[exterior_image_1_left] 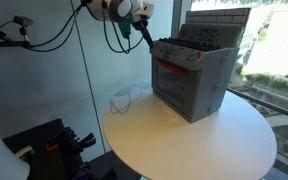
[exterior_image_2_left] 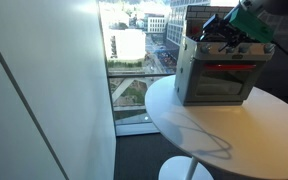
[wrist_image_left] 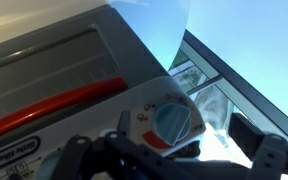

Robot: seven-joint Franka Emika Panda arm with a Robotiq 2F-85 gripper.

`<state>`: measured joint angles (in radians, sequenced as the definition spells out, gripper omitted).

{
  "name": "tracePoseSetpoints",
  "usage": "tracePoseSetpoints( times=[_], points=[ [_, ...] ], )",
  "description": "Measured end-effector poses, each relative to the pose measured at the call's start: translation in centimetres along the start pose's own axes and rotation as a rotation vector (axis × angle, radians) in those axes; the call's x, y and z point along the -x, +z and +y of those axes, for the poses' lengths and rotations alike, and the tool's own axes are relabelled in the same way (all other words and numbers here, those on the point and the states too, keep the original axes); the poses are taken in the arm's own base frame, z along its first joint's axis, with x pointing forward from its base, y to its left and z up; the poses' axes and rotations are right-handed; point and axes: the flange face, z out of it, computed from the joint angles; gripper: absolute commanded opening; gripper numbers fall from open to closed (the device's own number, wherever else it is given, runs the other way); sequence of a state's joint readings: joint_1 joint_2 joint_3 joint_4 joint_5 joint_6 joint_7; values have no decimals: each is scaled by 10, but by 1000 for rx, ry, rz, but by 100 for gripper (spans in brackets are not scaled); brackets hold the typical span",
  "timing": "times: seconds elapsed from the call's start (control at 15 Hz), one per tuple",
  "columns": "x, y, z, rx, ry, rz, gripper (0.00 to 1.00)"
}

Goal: Turn the left knob anticlockwise

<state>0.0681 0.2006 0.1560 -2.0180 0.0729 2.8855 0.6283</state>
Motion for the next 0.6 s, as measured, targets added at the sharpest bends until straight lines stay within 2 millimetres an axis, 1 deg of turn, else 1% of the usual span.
tracePoseSetpoints(
  times=[0.6],
  points=[
    [-1,4,-5,-7,-1,-1,100]
  ],
)
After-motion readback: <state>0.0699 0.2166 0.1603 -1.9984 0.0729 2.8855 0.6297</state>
